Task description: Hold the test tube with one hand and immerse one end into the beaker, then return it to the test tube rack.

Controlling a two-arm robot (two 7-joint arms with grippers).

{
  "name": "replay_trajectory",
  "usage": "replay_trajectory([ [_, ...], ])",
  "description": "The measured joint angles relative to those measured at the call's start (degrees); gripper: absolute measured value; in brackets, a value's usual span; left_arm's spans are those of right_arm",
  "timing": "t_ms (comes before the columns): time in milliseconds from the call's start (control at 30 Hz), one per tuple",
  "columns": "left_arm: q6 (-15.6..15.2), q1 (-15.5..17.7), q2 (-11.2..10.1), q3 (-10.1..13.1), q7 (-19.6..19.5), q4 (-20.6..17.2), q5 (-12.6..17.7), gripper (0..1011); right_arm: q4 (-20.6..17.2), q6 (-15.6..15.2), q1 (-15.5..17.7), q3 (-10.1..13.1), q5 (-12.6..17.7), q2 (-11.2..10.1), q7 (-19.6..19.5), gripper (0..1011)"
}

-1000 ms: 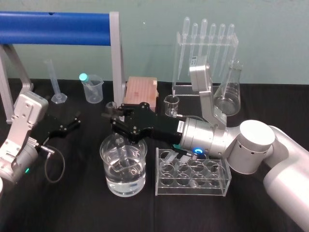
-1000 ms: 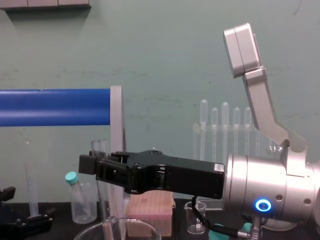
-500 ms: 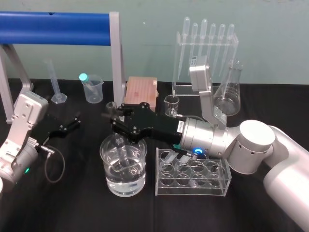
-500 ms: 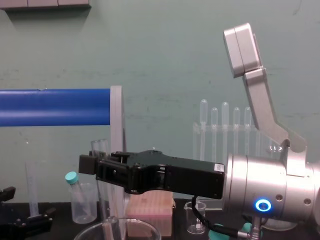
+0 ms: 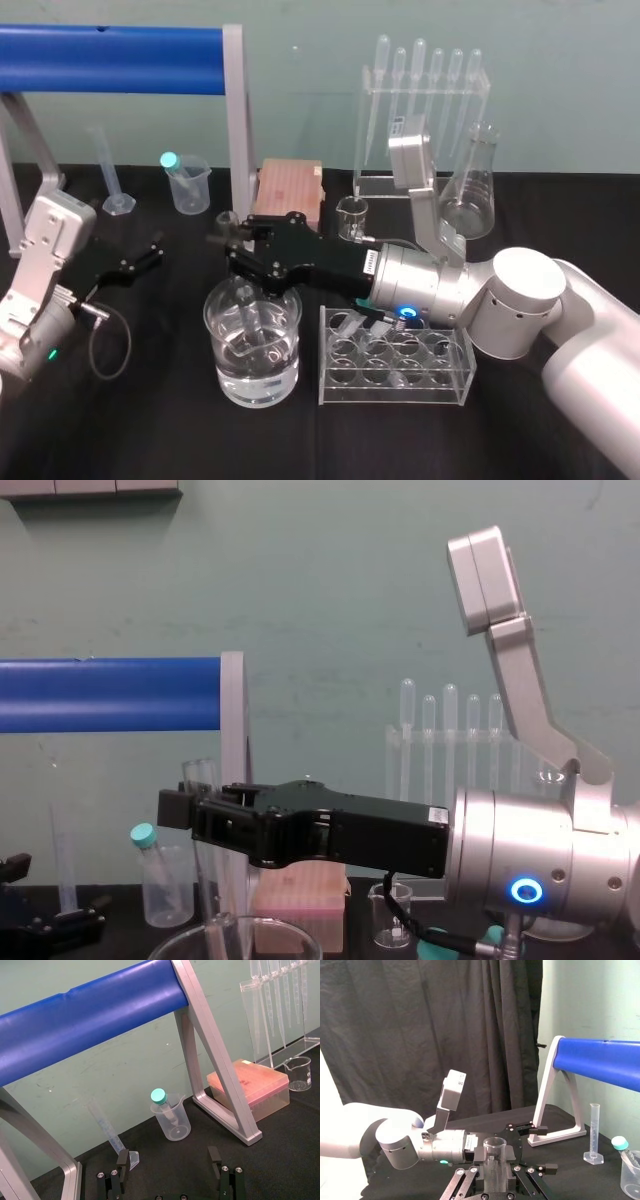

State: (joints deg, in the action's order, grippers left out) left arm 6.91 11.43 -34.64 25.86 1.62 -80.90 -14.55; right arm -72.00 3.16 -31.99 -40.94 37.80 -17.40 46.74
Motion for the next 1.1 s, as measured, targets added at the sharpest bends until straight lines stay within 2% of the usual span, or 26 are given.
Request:
replay_trajectory([
  [1100,0.00,0.00,0.00,0.00,0.00,0.00,0.00,1000,0.00,0.00,0.00,0.00,0.00,0.00,0.00,228],
])
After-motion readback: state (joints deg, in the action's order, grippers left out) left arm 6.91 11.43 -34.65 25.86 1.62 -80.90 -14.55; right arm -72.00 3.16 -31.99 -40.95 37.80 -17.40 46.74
